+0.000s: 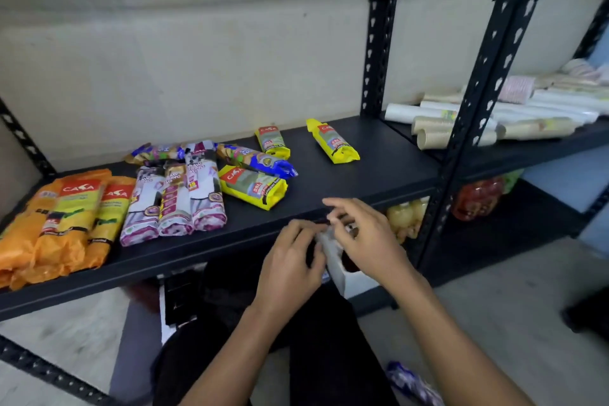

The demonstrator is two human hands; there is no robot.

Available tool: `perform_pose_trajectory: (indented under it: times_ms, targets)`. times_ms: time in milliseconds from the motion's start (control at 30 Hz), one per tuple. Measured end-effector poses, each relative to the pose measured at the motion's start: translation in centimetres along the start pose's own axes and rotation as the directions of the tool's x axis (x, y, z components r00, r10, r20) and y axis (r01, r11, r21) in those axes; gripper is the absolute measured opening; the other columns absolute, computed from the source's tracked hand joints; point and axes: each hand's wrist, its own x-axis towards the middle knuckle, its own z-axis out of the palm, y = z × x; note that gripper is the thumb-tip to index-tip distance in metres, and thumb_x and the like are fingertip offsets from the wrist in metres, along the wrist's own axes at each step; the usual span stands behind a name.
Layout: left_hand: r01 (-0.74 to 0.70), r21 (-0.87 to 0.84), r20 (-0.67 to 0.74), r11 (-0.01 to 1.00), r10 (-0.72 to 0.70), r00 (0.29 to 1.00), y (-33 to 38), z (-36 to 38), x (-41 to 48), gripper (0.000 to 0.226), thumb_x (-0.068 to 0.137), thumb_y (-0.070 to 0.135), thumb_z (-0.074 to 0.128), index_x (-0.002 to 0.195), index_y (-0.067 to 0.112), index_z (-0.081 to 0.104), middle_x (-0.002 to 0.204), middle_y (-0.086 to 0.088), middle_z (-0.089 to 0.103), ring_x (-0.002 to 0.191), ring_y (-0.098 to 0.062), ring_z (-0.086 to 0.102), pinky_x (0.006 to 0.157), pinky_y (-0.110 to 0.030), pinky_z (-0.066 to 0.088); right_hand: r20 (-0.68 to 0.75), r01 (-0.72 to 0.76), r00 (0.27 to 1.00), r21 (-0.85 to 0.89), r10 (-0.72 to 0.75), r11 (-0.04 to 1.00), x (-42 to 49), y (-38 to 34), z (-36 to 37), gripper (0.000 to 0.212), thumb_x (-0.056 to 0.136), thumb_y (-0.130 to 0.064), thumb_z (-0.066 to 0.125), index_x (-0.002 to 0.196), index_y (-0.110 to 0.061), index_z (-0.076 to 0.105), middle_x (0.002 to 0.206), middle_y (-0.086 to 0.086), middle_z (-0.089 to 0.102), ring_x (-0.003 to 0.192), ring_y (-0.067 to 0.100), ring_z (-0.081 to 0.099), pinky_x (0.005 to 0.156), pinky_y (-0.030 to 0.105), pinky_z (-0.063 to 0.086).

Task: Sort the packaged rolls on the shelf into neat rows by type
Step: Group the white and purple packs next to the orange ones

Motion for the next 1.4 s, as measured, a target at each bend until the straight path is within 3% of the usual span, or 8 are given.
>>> perform_pose_trajectory:
  times_ms: [200, 300, 567, 800, 967, 1067, 1200, 1400]
  targets:
    - [0.059, -0.024, 0.258, 0.998, -0.051, 0.965, 1.0, 7.5, -1.6, 0.033, 0.091, 0.028, 0.059, 0.123, 0.022, 0.062, 0.112, 0.007, 0.056, 0.104, -0.012, 0.056, 0.087, -0.034, 0.051, 0.003, -0.193, 0.981, -0.085, 0.194, 0.978, -6.1, 6.7, -2.2, 0.035, 0.092, -0.013, 0.061, 0.125, -0.025, 0.062, 0.099, -0.013, 0.064, 0.089, 0.005, 0.064, 0.073, 0.014, 0.049]
    - [0.099, -0.015, 0.389, 0.995, -0.085, 0.917, 1.1, 10.4, -2.5, 0.036, 0.093, 0.032, 0.058, 0.127, 0.022, 0.061, 0.12, 0.004, 0.057, 0.108, -0.015, 0.056, 0.089, -0.036, 0.051, 0.016, -0.283, 0.958, -0.135, 0.287, 0.95, -9.6, 11.0, -2.2, 0.035, 0.089, -0.012, 0.065, 0.123, -0.023, 0.064, 0.101, -0.008, 0.066, 0.087, 0.005, 0.065, 0.075, 0.023, 0.053]
    - [0.038, 0.064, 0.695, 0.997, -0.072, 0.715, 3.2, 17.2, -3.2, 0.056, 0.094, 0.041, 0.058, 0.144, 0.018, 0.046, 0.136, -0.009, 0.05, 0.122, -0.029, 0.049, 0.098, -0.045, 0.046, 0.103, -0.587, 0.768, -0.283, 0.633, 0.758, -20.3, 22.4, -0.4, 0.043, 0.082, -0.013, 0.074, 0.124, -0.007, 0.064, 0.12, 0.014, 0.064, 0.107, 0.029, 0.061, 0.092, 0.026, 0.042]
    - [0.029, 0.043, 0.657, 0.999, -0.05, 0.753, 3.6, 19.8, -4.8, 0.054, 0.094, 0.039, 0.058, 0.142, 0.018, 0.047, 0.134, 0.0, 0.047, 0.119, -0.018, 0.051, 0.095, -0.041, 0.05, 0.235, -0.736, 0.479, -0.418, 0.846, 0.533, -30.5, 32.1, 4.9, 0.037, 0.082, -0.024, 0.072, 0.116, -0.011, 0.066, 0.106, 0.016, 0.06, 0.096, 0.035, 0.06, 0.08, 0.035, 0.048]
    - [0.09, 0.039, 0.631, 0.995, -0.095, 0.77, 3.5, 20.7, -5.1, 0.052, 0.094, 0.039, 0.058, 0.141, 0.02, 0.048, 0.138, 0.001, 0.044, 0.124, -0.017, 0.048, 0.096, -0.04, 0.05, 0.201, -0.678, 0.422, -0.578, 0.884, 0.455, -34.8, 35.2, 7.7, 0.033, 0.084, -0.022, 0.069, 0.114, -0.012, 0.065, 0.11, 0.017, 0.058, 0.094, 0.037, 0.061, 0.077, 0.04, 0.051]
    - [0.118, 0.019, 0.596, 0.993, -0.106, 0.796, 3.8, 20.6, -4.6, 0.048, 0.095, 0.038, 0.057, 0.14, 0.021, 0.049, 0.139, 0.005, 0.042, 0.125, -0.013, 0.048, 0.098, -0.037, 0.049, 0.176, -0.625, 0.473, -0.623, 0.863, 0.47, -34.2, 35.3, 7.9, 0.036, 0.082, -0.017, 0.07, 0.116, -0.013, 0.061, 0.113, 0.016, 0.055, 0.096, 0.036, 0.058, 0.075, 0.044, 0.05]
    - [0.102, 0.004, 0.544, 0.995, -0.088, 0.835, 4.2, 19.8, -3.7, 0.044, 0.097, 0.039, 0.054, 0.139, 0.026, 0.05, 0.138, 0.01, 0.042, 0.125, -0.009, 0.047, 0.101, -0.034, 0.046, 0.193, -0.594, 0.431, -0.675, 0.881, 0.438, -33.7, 35.6, 8.0, 0.04, 0.091, -0.03, 0.054, 0.13, -0.024, 0.047, 0.126, 0.008, 0.046, 0.113, 0.029, 0.047, 0.087, 0.044, 0.044]
    - [0.073, 0.013, 0.434, 0.997, -0.071, 0.898, 4.0, 17.8, -2.9, 0.04, 0.098, 0.043, 0.052, 0.136, 0.032, 0.05, 0.137, 0.015, 0.04, 0.124, -0.002, 0.045, 0.102, -0.028, 0.041, 0.217, -0.597, 0.425, -0.662, 0.879, 0.453, -32.8, 35.3, 7.9, 0.05, 0.092, -0.051, 0.049, 0.136, -0.03, 0.041, 0.128, 0.001, 0.048, 0.116, 0.024, 0.048, 0.085, 0.038, 0.043]
